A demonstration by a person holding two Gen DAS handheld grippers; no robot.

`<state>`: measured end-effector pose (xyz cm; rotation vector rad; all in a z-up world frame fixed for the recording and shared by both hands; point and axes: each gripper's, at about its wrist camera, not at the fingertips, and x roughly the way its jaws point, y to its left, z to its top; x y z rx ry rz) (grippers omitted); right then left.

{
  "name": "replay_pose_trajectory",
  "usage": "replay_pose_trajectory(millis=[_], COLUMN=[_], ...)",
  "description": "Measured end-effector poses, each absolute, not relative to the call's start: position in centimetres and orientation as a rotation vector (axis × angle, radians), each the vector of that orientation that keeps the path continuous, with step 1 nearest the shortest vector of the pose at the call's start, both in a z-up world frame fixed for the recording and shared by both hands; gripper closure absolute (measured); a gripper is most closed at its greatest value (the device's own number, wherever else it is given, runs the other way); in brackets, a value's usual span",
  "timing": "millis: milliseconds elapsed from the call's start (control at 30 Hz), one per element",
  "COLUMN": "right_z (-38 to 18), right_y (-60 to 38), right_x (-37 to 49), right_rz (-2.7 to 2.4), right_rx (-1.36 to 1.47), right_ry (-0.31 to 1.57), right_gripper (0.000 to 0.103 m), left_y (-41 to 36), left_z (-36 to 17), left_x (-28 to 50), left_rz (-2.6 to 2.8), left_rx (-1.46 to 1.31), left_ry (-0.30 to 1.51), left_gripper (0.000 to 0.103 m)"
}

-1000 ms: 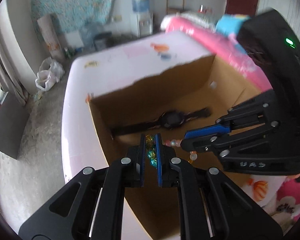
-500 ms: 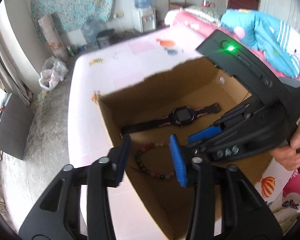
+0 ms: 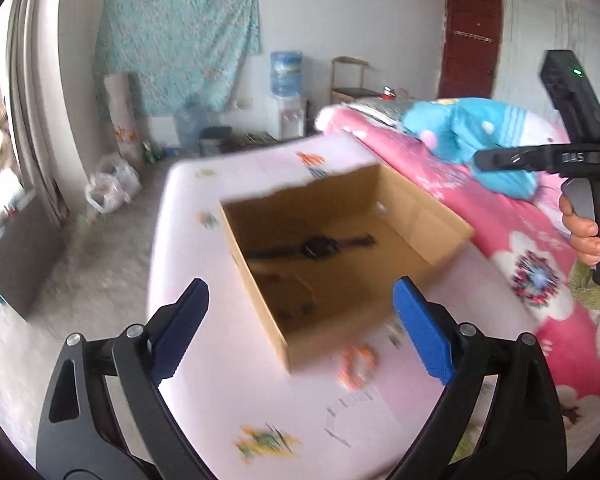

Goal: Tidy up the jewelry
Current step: 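Carry the bead bracelet into the box with both grippers and release it, then withdraw both grippers and move the right gripper to a small gold ring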

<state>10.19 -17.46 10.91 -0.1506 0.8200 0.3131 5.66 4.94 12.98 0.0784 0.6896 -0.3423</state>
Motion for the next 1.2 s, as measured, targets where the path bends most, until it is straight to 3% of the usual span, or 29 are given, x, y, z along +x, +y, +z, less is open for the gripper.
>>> replay_pose_trajectory(millis=[133, 500, 867, 1200], right_z=[8.2, -4.3, -9.0, -8.3], right_y=[-20.7, -28.1, -29.0, -28.9], right_x=[5.9, 4.2, 7.7, 7.5], right_rz=[0.211, -0.150, -0.332, -0.314], right_rx=[-0.138, 0.014, -0.181, -0.168], right_ry=[0.796, 1.027, 1.070, 1.082], right_gripper=[0.007, 0.007, 0.007, 0.007], left_y=[4.1, 2.3, 2.3, 2.3], left_z=[8.2, -4.3, -5.3, -5.5], left_x=[3.2, 5.2, 5.3, 4.5], left_rz=[-0.359, -0.168, -0.157, -0.141], left_rx=[0.040, 0.114, 0.094, 0.087], left_ry=[0.788, 1.041, 1.031, 0.996], left_gripper=[0.012, 0.012, 0.008, 0.007])
